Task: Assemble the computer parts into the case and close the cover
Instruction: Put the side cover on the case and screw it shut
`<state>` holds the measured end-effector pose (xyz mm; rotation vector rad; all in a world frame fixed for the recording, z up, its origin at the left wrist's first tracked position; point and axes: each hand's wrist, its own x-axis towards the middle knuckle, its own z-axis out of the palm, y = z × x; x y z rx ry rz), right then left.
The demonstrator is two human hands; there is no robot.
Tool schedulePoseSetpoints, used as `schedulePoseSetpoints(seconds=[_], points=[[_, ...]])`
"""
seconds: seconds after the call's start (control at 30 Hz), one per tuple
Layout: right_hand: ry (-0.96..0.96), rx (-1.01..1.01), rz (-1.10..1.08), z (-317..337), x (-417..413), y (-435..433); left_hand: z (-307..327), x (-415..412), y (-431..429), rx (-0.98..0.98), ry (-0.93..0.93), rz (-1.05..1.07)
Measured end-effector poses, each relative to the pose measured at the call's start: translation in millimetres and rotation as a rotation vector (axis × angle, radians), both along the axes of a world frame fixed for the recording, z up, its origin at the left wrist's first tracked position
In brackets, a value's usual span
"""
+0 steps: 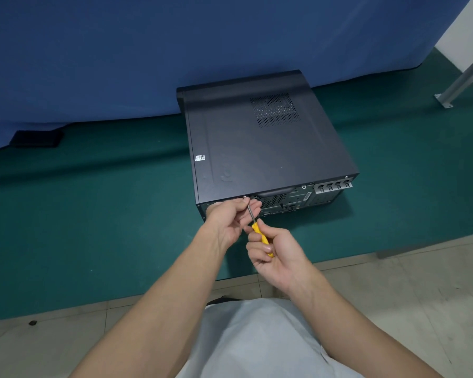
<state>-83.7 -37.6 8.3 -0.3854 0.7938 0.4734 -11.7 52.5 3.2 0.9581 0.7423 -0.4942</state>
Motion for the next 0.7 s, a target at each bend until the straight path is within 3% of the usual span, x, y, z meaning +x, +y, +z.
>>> schedulePoseSetpoints(seconds=[0.03, 0.13, 0.2, 0.23, 0.27, 0.3, 0.37, 0.4, 0.47, 0.53, 0.63, 0.67, 0.7], points=[[-0.028, -0.213, 0.078, 0.5, -1.5, 1.6, 0.4, 0.1, -2.1, 0.026, -0.003, 0.01], [-0.172, -1.225, 0.444, -3.8, -8.2, 5.5, -1.3, -0.3, -7.2, 0.105, -0.012, 0.042], [-0.276, -1.62, 0.621, -8.5, -7.9, 7.2, -3.0, -0.8, -9.4, 0.132, -0.013, 0.065], [-0.294, -1.633, 0.639, -8.8, -6.9, 8.7, -2.9, -1.1, -10.2, 0.129, -0.014, 0.071], [-0.279, -1.488, 0.559, -8.5, -5.5, 9.5, -2.7, -2.1, -9.9, 0.114, -0.014, 0.071], [-0.215, -1.199, 0.398, -9.3, -2.5, 9.2, -2.6, -2.9, -9.0, 0.088, -0.012, 0.062], [-0.064, -0.391, 0.094, -5.7, 1.1, 6.4, -1.4, -4.1, -5.2, 0.022, -0.003, 0.013], [-0.007, -0.112, 0.007, -4.9, 1.3, 2.9, -0.6, -4.6, -3.4, -0.001, 0.001, -0.012], [0.03, 0.024, -0.026, -2.4, 1.9, -1.4, -0.1, -3.0, -3.3, -0.003, -0.001, -0.018], [-0.012, -0.247, 0.054, -0.4, 1.1, -1.7, -0.5, -1.6, -6.1, 0.038, -0.006, 0.006], [-0.176, -1.138, 0.401, -2.1, -4.2, 4.7, -2.7, -2.0, -9.8, 0.116, -0.016, 0.039], [-0.221, -1.362, 0.498, -4.0, -5.0, 7.9, -3.7, -2.3, -10.1, 0.128, -0.017, 0.048], [-0.242, -1.453, 0.543, -6.1, -5.5, 10.5, -4.4, -2.2, -10.3, 0.132, -0.017, 0.051]])
